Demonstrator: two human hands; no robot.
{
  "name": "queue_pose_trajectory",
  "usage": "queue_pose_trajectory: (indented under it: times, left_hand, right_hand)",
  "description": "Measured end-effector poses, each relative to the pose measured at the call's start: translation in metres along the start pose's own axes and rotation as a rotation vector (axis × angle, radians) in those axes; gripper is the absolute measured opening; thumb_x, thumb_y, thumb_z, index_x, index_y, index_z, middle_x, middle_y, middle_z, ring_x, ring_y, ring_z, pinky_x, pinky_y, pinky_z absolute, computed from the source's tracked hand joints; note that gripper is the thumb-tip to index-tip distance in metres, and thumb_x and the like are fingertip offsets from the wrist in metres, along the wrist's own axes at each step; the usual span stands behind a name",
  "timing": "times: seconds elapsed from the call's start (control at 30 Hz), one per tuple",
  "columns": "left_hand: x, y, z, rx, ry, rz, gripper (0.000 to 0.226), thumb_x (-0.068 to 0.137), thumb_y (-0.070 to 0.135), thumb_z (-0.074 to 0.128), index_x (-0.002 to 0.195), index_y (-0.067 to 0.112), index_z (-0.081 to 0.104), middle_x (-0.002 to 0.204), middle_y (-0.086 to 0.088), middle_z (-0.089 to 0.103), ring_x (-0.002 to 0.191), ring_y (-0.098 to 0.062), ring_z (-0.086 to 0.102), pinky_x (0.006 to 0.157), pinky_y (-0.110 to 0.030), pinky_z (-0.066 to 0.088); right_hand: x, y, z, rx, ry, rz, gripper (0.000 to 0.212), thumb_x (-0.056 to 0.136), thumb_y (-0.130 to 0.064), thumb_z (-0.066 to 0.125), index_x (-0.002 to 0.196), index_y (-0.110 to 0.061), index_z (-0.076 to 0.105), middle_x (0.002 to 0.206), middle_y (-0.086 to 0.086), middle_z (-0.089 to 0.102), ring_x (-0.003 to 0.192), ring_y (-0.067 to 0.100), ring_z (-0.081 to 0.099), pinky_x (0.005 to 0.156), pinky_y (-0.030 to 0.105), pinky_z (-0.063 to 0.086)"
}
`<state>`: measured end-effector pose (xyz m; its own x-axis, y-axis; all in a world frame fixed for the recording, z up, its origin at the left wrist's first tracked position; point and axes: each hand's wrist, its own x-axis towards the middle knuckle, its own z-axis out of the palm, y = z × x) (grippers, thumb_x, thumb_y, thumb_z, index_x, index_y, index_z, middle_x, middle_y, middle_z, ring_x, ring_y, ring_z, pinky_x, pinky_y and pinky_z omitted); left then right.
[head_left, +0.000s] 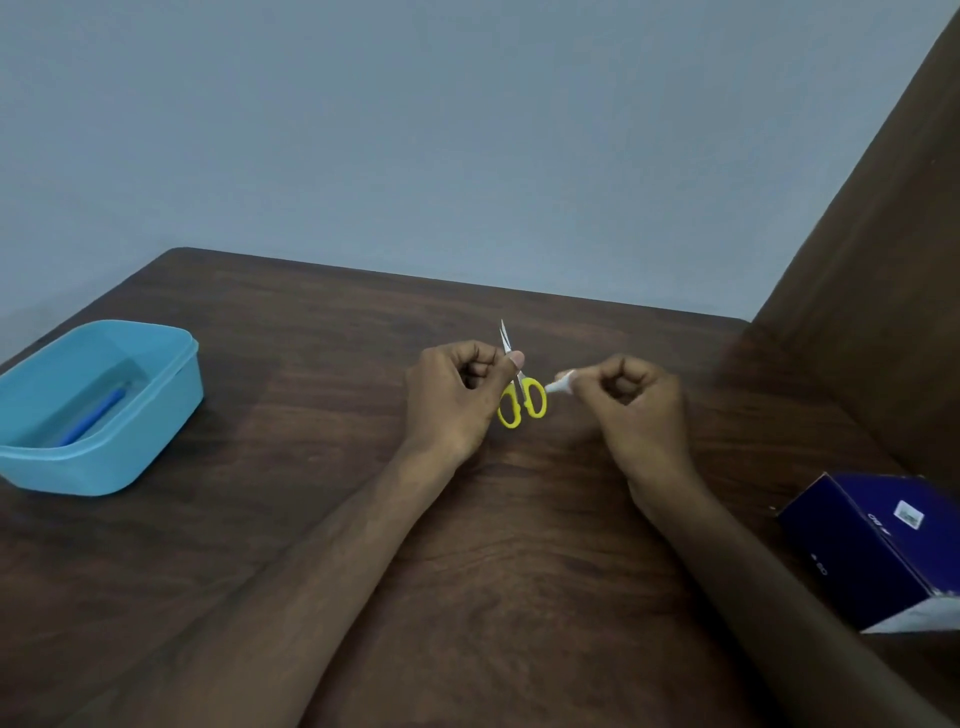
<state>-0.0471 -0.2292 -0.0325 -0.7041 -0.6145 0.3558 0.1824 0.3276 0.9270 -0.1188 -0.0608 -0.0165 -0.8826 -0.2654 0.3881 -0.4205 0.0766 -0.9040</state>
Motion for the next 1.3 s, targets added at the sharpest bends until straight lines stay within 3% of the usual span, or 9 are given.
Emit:
queue_pose_trajectory:
  times: [0.1,0.3,0.4,0.53,0.67,0.8,1.03,1.17,1.3]
  left_hand:
    - [-0.001,-0.001,0.000,-0.033,-0.049,0.004,0.020,0.093,0.034,0.084,0.080,0.018,0.082,0.065,0.010,0.072,0.060,0.000,0.058,0.061,-0.017,0.045]
    - [0.002,-0.006,0.001,-0.103,-0.101,0.031,0.021,0.093,0.036,0.083,0.083,0.017,0.082,0.072,0.001,0.078,0.066,-0.011,0.065,0.066,-0.031,0.054]
    - [0.002,-0.006,0.001,-0.096,-0.087,0.040,0.020,0.094,0.034,0.083,0.084,0.017,0.082,0.074,0.000,0.078,0.068,-0.011,0.065,0.067,-0.031,0.053]
    - [0.004,-0.006,0.000,-0.161,-0.042,0.002,0.022,0.091,0.041,0.081,0.083,0.021,0.083,0.076,-0.001,0.079,0.070,-0.012,0.063,0.070,-0.033,0.052]
    - [0.001,0.002,0.001,-0.214,-0.096,0.001,0.024,0.096,0.031,0.081,0.076,0.018,0.078,0.061,0.009,0.066,0.067,-0.010,0.050,0.065,-0.027,0.042]
    - [0.000,0.005,0.000,-0.207,-0.140,0.000,0.036,0.098,0.030,0.079,0.064,0.024,0.068,0.055,0.017,0.047,0.066,-0.012,0.038,0.062,-0.027,0.034]
    - [0.001,0.006,0.000,-0.247,-0.114,0.014,0.029,0.097,0.026,0.081,0.069,0.020,0.071,0.061,0.013,0.050,0.069,-0.015,0.040,0.065,-0.030,0.034]
    - [0.001,0.002,0.001,-0.227,-0.109,0.045,0.034,0.097,0.031,0.080,0.073,0.009,0.072,0.064,0.005,0.051,0.068,-0.017,0.040,0.066,-0.033,0.034]
    - [0.002,-0.001,0.002,-0.184,-0.110,0.087,0.038,0.094,0.040,0.079,0.074,0.009,0.071,0.063,-0.007,0.054,0.065,-0.018,0.040,0.063,-0.034,0.035]
  right_hand:
    - [0.001,0.002,-0.003,0.004,0.084,-0.008,0.012,0.091,-0.013,0.081,0.080,-0.016,0.078,0.089,-0.003,0.084,0.086,0.019,0.077,0.082,0.040,0.060]
    - [-0.004,-0.002,0.007,0.129,-0.171,0.086,0.018,0.096,-0.007,0.076,0.080,-0.015,0.072,0.081,0.002,0.081,0.069,0.008,0.068,0.065,0.023,0.052]
    - [-0.003,-0.005,0.007,0.182,-0.192,0.150,0.019,0.097,-0.007,0.075,0.079,-0.014,0.072,0.070,-0.003,0.074,0.061,0.007,0.057,0.060,0.023,0.048]
    - [-0.001,-0.008,0.005,0.222,-0.236,0.200,0.021,0.098,-0.004,0.070,0.080,-0.014,0.070,0.076,0.000,0.072,0.061,0.009,0.051,0.057,0.023,0.045]
    - [0.000,-0.013,0.001,0.393,-0.347,0.321,0.022,0.102,-0.005,0.058,0.085,-0.018,0.063,0.079,0.002,0.069,0.062,0.010,0.048,0.057,0.024,0.043]
    - [0.000,-0.012,0.001,0.546,-0.290,0.401,0.012,0.101,-0.014,0.063,0.092,-0.020,0.069,0.085,-0.003,0.073,0.068,0.009,0.051,0.060,0.025,0.043]
    - [0.001,-0.010,0.002,0.535,-0.264,0.411,0.014,0.099,-0.010,0.066,0.089,-0.017,0.073,0.086,0.001,0.072,0.067,0.011,0.047,0.059,0.025,0.044]
    - [0.000,-0.007,0.003,0.494,-0.227,0.331,0.019,0.090,-0.008,0.078,0.075,-0.018,0.074,0.085,0.003,0.074,0.067,0.010,0.050,0.059,0.022,0.047]
    - [-0.002,-0.004,0.003,0.400,-0.219,0.181,0.039,0.067,-0.013,0.095,0.099,-0.014,0.073,0.091,0.003,0.078,0.080,0.010,0.068,0.071,0.023,0.057]
